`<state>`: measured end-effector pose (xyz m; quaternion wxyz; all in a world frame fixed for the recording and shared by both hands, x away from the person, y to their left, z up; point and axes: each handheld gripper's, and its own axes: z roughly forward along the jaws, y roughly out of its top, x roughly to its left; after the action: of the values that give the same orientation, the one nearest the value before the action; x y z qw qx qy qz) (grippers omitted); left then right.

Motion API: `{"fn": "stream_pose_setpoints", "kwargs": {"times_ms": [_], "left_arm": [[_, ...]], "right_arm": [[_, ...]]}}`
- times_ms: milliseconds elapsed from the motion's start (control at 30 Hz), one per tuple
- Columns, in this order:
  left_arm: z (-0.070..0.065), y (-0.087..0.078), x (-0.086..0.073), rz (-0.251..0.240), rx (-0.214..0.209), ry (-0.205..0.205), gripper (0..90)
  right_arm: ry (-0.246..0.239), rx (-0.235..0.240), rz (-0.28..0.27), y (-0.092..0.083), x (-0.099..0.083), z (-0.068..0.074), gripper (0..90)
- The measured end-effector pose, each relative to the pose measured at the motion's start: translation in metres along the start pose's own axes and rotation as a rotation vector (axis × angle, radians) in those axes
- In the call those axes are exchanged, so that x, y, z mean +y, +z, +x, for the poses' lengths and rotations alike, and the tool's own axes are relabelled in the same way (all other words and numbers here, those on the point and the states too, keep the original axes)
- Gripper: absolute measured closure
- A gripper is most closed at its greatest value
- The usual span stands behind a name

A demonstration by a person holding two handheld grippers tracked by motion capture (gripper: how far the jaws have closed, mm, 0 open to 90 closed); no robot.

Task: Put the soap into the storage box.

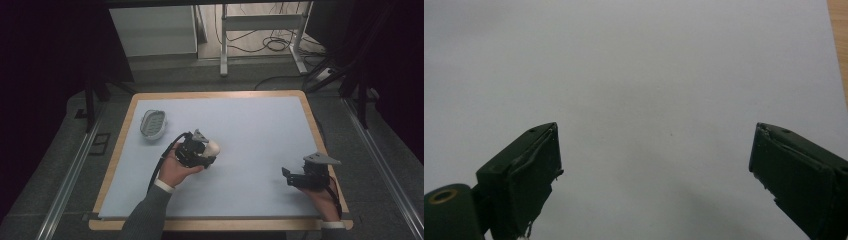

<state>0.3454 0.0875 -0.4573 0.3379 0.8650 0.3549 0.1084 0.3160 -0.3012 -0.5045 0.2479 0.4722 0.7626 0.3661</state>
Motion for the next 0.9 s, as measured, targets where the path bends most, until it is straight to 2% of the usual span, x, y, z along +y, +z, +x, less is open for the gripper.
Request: {"fn": "stream_pose_setpoints", "kwargs": {"times_ms": [167, 533, 700, 900], "left_arm": [[0.005, -0.006, 0.001, -0.013, 0.008, -0.004, 50.0], [0.026, -0.027, -0.001, -0.047, 0.052, -0.046, 50.0], [0.037, -0.034, -0.004, -0.056, 0.076, -0.079, 50.0], [0.045, -0.038, -0.005, -0.048, 0.092, -0.086, 50.0]], "right_arm": [[0.001, 0.0, 0.001, 0.0, 0.0, -0.001, 6.2], [0.006, -0.002, 0.001, 0.0, -0.001, -0.002, 6.2], [0.005, 0.0, 0.001, 0.0, -0.001, -0.001, 6.2], [0.01, -0.001, 0.004, 0.001, -0.001, -0.002, 6.2]]}}
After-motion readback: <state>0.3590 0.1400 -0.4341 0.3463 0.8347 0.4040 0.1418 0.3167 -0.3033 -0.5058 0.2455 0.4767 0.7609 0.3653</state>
